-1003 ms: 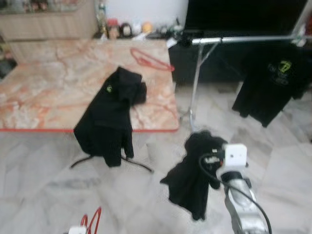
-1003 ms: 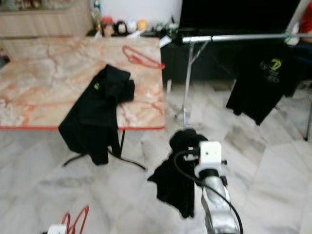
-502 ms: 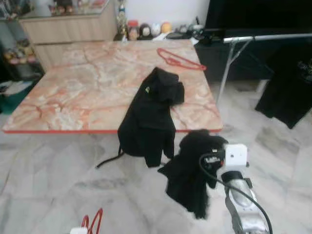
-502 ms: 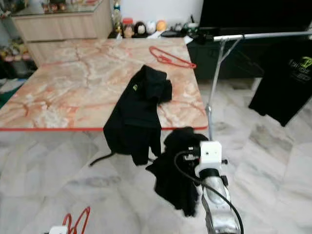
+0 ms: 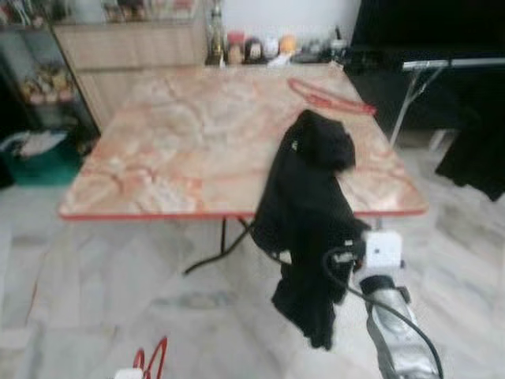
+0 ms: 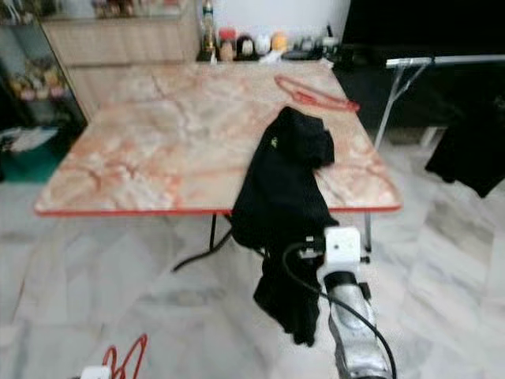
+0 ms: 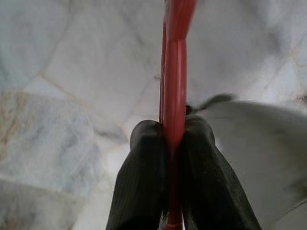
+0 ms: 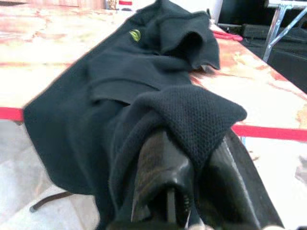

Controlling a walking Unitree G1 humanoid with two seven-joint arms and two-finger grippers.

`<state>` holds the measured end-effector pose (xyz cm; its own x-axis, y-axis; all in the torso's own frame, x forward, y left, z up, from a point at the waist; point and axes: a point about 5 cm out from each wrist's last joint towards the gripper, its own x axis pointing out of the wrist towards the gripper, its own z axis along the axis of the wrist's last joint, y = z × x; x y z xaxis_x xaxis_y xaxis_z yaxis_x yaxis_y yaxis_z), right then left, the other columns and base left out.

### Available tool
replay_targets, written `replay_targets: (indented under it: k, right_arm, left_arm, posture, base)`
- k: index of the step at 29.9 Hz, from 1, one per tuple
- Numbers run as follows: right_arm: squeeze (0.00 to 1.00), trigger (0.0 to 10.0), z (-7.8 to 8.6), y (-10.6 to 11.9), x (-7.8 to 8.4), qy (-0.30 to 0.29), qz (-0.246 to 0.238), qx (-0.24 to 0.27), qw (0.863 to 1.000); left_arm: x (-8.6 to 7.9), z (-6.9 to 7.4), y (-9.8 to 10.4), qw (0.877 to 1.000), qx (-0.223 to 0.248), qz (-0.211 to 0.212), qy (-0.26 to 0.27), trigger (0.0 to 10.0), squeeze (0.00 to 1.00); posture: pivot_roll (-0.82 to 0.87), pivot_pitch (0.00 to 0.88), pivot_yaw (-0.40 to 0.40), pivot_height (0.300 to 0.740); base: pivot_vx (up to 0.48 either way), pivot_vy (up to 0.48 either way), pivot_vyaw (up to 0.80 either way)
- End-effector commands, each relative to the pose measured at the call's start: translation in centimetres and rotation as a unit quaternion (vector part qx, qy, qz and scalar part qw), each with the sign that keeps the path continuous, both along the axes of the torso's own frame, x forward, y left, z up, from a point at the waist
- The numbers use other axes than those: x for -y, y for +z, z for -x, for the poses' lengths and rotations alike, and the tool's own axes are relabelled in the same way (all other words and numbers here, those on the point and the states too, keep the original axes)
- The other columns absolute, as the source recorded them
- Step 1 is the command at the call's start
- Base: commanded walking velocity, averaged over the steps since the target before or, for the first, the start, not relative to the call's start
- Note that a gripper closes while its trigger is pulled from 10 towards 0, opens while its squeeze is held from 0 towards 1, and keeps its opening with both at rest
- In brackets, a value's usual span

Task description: Hang hanger

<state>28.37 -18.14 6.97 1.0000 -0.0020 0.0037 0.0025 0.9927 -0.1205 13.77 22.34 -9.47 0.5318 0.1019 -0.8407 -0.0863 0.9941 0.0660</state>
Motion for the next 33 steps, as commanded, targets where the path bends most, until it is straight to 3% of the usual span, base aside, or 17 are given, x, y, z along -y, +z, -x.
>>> replay_targets:
  k: [1,13,19,23,33]
  right_arm:
    - [0.0,10.0,-0.6,1.3,-0.7,0.011,-0.003,0.029,1.0]
    - [0.0,10.0,-1.1,2.6,-1.1,0.028,0.014,0.052,0.998]
    - [0.0,10.0,-2.0,5.3,-1.0,0.028,0.014,0.096,0.995]
    - [0.0,10.0,-3.0,8.4,-1.4,0.03,0.011,0.144,0.989]
    - [0.0,10.0,-4.2,12.3,-2.1,0.041,0.013,0.188,0.981]
  left_arm:
    - [-0.6,0.4,0.0,1.0,-0.008,-0.008,0.001,10.0,0.0]
    - [-0.5,0.5,-0.1,1.0,-0.012,-0.011,-0.006,10.0,0.0]
    - [-0.4,0.5,-0.1,1.0,-0.01,-0.008,-0.005,10.0,0.0]
    - [-0.3,0.4,-0.1,1.0,-0.008,-0.01,-0.007,10.0,0.0]
    - [0.0,0.2,-0.1,1.0,-0.008,-0.005,-0.009,10.0,0.0]
  posture:
    - [0.01,0.0,-0.021,0.74]
    - [0.01,0.0,-0.021,0.74]
    - [0.01,0.0,-0.023,0.74]
    - [0.01,0.0,-0.024,0.74]
    - [0.01,0.0,-0.022,0.74]
  base:
    - [0.0,0.48,0.0]
    - [0.0,0.06,0.0]
    - [0.0,0.0,0.0]
    - [0.0,0.0,0.0]
    - [0.0,0.0,0.0]
